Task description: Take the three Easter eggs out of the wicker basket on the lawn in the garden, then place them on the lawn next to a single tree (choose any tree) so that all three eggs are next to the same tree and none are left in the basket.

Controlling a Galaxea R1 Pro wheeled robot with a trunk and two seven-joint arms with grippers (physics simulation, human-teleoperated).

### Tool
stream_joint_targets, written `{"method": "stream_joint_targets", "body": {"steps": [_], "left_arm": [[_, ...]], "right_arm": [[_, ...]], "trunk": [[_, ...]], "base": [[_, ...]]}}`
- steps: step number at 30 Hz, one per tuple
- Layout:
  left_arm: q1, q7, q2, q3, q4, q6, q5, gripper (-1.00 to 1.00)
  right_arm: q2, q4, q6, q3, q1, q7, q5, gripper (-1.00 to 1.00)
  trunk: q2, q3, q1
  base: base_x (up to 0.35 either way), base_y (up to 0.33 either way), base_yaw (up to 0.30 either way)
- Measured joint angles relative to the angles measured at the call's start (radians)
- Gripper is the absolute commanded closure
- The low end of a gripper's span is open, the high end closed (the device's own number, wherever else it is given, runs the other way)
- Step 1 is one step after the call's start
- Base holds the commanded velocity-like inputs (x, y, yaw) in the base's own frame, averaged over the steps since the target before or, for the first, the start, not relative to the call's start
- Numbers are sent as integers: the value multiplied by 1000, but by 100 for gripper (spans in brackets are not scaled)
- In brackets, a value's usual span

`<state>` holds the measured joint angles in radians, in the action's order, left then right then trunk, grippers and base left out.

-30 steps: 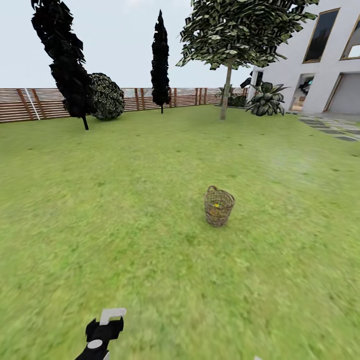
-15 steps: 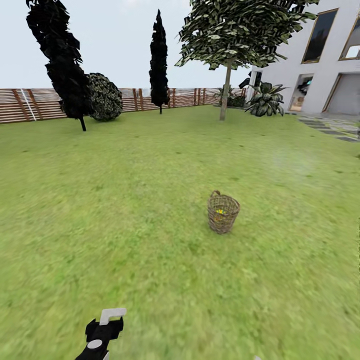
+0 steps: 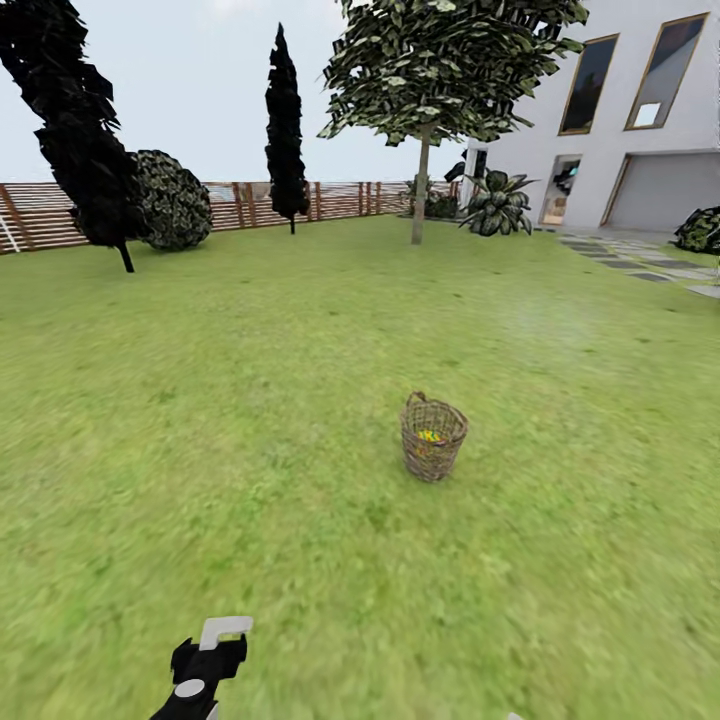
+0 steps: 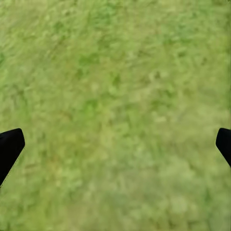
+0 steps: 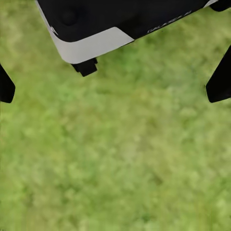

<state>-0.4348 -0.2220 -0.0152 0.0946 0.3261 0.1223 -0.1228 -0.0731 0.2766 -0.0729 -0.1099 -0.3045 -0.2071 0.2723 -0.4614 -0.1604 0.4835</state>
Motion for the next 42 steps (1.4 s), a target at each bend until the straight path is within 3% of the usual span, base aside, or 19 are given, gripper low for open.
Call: {"method": "stream_joint_targets", "body": {"steps": [24, 42], "left_arm": [[0, 0, 1, 0, 0, 0, 0, -100], [0, 0, 1, 0, 0, -1, 1, -100]], "right_arm": [[0, 0, -2, 0, 0, 0, 0, -100], [0, 0, -1, 0, 0, 0, 0, -100]], "trunk": [[0, 0, 0], [0, 11, 0]], "base": [[303, 143, -7], [298, 154, -241]]}}
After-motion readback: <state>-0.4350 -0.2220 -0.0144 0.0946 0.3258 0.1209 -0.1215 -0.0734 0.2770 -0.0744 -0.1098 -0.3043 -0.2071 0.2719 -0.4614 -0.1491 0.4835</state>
